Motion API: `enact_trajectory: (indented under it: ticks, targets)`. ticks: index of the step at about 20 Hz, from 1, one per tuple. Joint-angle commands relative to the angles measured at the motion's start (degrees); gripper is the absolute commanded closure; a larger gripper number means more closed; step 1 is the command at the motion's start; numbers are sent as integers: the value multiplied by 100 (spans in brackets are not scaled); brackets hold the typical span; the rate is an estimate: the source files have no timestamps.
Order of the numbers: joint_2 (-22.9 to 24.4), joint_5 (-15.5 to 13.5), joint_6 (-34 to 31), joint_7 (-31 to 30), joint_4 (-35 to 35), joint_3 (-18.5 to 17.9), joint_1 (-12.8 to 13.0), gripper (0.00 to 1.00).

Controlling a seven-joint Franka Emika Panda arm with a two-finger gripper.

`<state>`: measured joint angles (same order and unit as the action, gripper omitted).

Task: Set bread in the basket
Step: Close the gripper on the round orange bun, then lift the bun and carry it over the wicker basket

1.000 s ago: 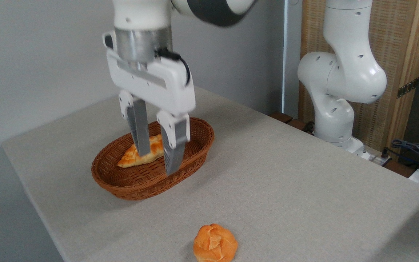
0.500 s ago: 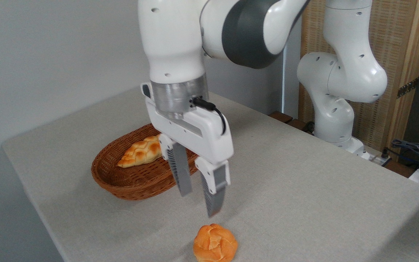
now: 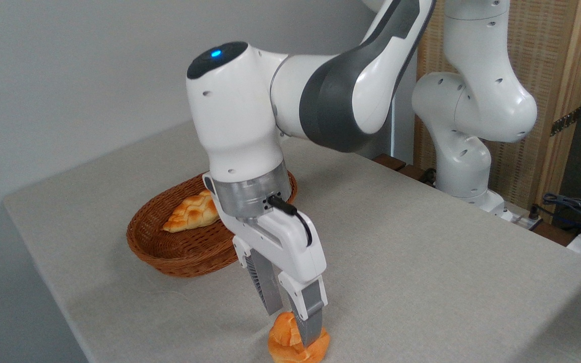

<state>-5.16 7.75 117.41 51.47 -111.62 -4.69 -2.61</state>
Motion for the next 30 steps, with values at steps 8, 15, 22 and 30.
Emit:
enact_trajectory:
  ticks: [8, 15, 22, 30]
  targets:
    - [-178, 245, 89, 30, -9, -50, 23, 1]
    - [-222, 236, 80, 38, -9, -49, 23, 58]
    - [-239, 236, 80, 38, 0, -41, 23, 58]
    - [-169, -667, -1094, -14, 1007, 12, 32, 57]
